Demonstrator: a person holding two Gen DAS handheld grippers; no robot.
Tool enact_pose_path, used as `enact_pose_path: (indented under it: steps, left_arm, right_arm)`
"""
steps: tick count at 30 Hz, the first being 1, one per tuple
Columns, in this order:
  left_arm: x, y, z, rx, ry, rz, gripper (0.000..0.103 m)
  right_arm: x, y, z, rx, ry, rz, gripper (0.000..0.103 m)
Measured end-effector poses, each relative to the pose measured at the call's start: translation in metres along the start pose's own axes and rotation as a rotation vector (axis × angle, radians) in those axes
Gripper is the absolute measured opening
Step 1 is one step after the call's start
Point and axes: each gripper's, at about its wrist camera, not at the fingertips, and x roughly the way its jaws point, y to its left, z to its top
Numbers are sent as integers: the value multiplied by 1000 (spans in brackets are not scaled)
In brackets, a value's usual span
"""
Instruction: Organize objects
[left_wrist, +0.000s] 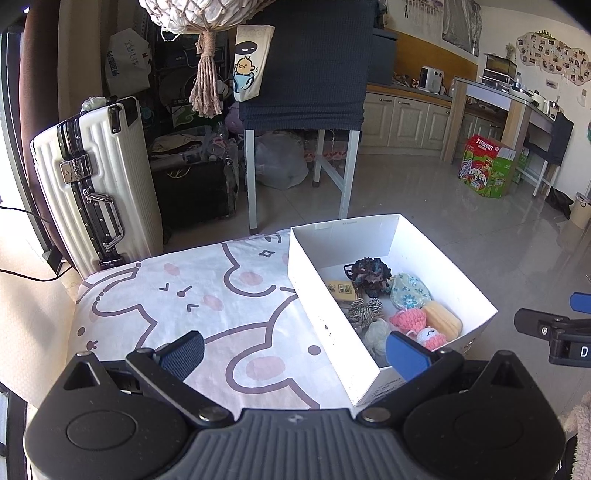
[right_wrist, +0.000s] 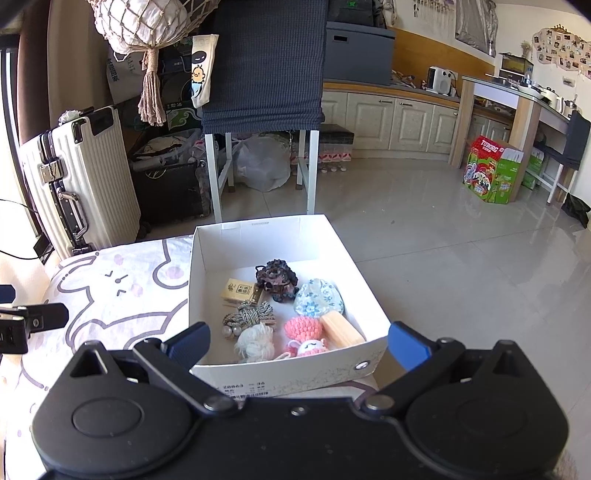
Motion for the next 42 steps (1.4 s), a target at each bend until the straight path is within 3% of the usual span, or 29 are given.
enact_pose_path:
  steps: [42]
  left_arm:
    - [3, -1, -4, -6, 9, -3, 103]
  right_arm:
    - [-1, 3, -1, -8, -1, 8, 103]
